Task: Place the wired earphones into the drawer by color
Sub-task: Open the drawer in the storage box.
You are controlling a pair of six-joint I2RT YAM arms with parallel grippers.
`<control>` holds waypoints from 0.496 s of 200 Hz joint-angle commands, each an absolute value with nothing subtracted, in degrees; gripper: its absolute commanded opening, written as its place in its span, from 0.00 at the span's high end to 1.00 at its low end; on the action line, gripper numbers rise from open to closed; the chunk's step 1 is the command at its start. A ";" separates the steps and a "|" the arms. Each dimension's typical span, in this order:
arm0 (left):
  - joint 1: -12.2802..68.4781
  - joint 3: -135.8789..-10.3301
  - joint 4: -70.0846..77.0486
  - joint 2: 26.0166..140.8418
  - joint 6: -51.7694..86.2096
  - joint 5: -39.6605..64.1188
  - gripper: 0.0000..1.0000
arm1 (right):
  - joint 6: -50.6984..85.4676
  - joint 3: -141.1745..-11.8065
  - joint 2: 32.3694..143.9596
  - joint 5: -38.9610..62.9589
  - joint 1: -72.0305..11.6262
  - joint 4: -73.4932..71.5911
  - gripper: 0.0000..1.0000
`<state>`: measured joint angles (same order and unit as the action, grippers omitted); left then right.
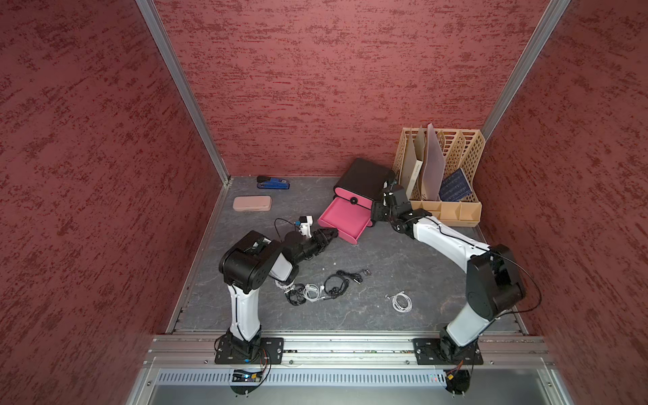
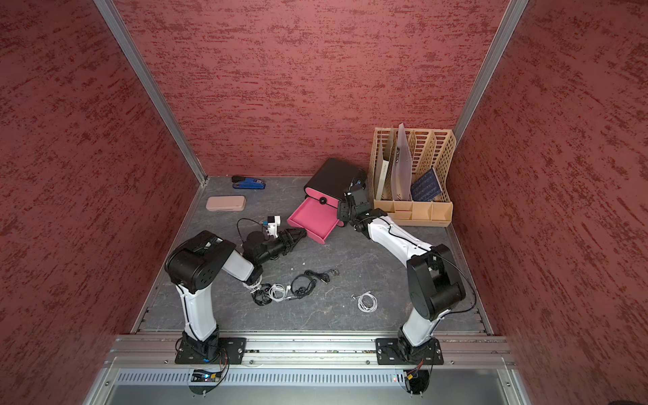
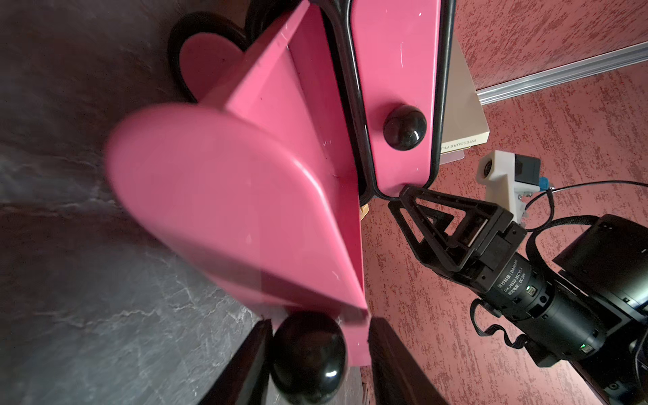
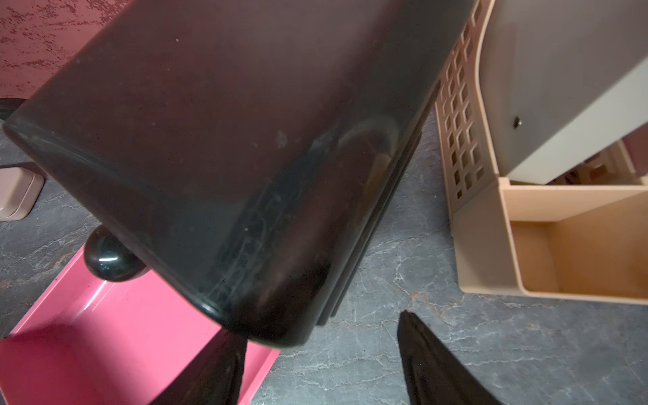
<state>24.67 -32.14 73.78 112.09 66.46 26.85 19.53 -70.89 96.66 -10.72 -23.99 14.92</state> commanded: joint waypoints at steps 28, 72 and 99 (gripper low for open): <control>23.99 -31.95 76.03 112.68 66.63 27.47 0.46 | 19.31 -71.51 94.32 -9.19 -23.44 15.03 0.28; 23.73 -30.77 75.59 112.68 65.86 27.53 0.37 | 19.43 -68.91 91.15 -4.94 -23.47 14.62 0.28; 23.42 -29.88 75.21 112.35 65.19 27.42 0.31 | 18.92 -66.36 88.15 -2.49 -23.47 14.74 0.28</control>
